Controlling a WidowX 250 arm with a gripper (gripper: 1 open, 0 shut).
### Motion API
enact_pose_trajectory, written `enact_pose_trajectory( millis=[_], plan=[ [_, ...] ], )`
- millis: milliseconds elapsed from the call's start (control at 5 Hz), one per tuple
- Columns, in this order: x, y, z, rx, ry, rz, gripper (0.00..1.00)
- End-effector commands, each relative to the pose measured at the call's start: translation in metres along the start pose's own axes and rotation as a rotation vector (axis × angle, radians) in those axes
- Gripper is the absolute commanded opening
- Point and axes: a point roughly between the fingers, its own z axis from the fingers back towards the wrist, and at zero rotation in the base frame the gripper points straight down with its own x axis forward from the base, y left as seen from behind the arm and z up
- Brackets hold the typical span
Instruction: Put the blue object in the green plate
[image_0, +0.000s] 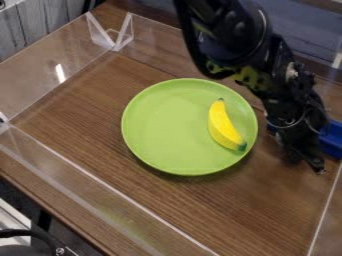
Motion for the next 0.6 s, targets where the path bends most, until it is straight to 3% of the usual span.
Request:
enact_pose_trajectory(
  millis=[0,400],
  plan=[
    [0.0077,0.0054,0.0086,0.016,-0.03,0.012,0.0],
    [0.0068,0.0059,0.0108,0.016,-0.023,0.035,0.0]
  ],
)
